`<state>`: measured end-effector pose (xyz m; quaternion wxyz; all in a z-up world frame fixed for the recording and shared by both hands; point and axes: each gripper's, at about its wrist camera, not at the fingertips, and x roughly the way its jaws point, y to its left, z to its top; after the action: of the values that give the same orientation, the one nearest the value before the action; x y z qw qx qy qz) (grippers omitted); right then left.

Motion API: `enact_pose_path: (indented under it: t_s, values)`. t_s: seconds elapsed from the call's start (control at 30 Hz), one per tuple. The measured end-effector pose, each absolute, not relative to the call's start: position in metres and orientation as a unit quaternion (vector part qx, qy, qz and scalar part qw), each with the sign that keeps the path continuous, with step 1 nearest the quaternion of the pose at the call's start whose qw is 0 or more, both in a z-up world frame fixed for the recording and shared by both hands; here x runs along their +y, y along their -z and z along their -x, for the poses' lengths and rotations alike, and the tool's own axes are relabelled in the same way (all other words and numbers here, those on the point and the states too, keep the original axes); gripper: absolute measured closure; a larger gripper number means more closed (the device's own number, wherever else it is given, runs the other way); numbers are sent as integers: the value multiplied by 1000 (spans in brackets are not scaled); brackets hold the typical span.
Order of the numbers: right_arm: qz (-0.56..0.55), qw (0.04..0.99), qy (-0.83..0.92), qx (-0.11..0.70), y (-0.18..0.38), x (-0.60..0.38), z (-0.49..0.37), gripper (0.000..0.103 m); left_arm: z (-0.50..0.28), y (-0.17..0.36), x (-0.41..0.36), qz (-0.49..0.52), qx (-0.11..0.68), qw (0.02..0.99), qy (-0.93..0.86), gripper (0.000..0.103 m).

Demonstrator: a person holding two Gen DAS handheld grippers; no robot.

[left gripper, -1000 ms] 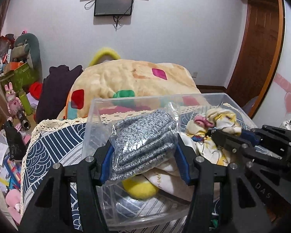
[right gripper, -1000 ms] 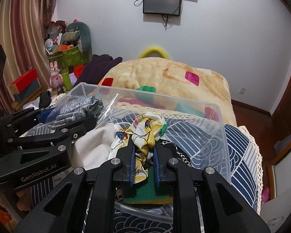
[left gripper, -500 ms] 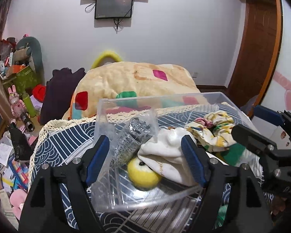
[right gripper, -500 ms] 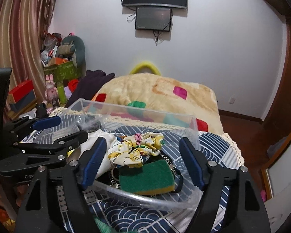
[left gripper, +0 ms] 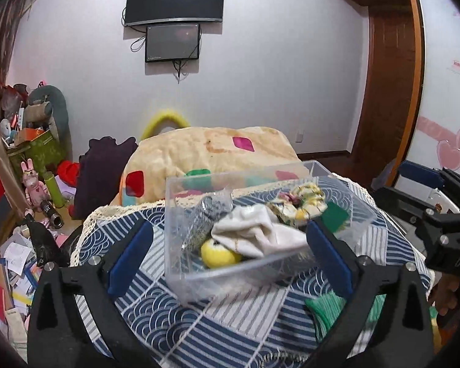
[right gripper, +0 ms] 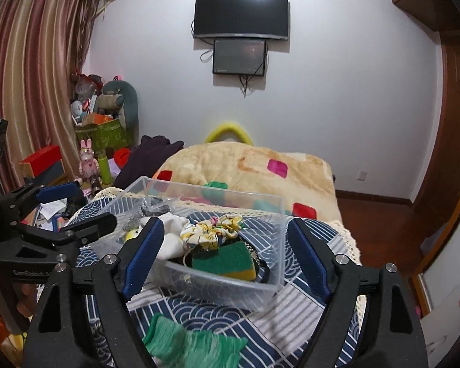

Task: Organize soft objects
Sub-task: 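Grasp the beaded bracelet with the left tool while the right tool grasps the green knit glove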

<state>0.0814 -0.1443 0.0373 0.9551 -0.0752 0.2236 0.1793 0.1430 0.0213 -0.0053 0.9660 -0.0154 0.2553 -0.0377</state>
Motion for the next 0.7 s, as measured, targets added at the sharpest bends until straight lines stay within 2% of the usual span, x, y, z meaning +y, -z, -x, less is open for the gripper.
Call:
enact_pose_path:
  t_s: [0.7]
  values:
    - [36, 930, -174, 322, 34, -161, -50, 20, -82, 77, 19, 49, 331, 941, 58, 0]
